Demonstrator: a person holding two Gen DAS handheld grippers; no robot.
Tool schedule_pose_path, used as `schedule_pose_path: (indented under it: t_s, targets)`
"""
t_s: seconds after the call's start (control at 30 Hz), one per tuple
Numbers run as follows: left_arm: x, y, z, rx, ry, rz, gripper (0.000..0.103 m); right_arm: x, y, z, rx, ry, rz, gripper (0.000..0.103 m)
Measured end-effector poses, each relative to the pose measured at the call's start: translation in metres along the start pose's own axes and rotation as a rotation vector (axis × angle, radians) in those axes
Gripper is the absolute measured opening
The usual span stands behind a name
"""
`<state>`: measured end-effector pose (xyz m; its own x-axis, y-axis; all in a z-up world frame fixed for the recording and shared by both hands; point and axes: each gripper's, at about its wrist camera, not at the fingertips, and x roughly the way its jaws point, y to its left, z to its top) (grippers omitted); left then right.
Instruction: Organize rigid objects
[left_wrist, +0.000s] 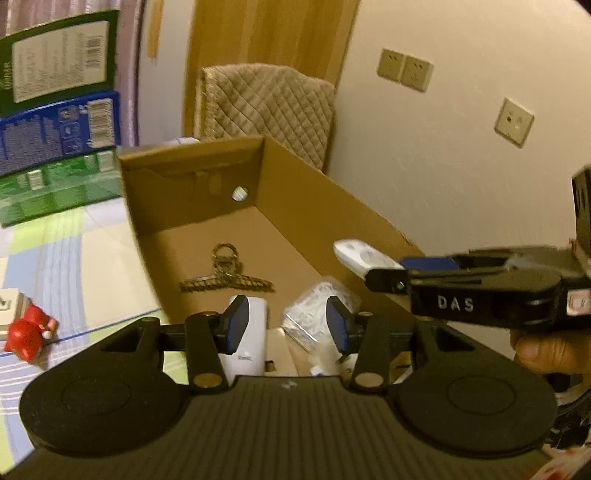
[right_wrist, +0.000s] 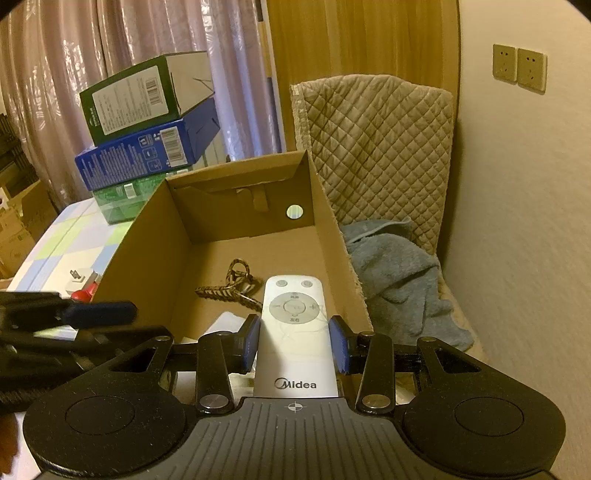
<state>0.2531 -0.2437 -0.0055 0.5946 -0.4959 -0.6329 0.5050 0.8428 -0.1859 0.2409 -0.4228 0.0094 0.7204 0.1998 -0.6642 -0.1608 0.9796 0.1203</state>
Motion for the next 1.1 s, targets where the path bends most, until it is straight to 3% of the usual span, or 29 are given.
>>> schedule_pose_path:
  t_s: [0.37, 0.4, 0.43, 1.1]
  targets:
    - [-0.025, 0.021, 0.002, -0.034, -0.022, 0.041, 0.041, -0.005, 0.004, -0.002, -0.009, 0.006, -0.005, 0.036]
    - [-0.026, 0.02, 0.0, -0.034, -0.021, 0.04, 0.041, -0.005, 0.005, -0.002, -0.012, 0.006, 0.001, 0.019]
    - [-0.027, 0.02, 0.0, -0.033, -0.022, 0.04, 0.04, -0.006, 0.006, -0.001, -0.017, 0.007, -0.002, 0.013]
    - [-0.05, 0.022, -0.005, -0.039, -0.04, 0.039, 0.041, -0.023, 0.02, -0.002, -0.03, -0.015, -0.006, 0.013]
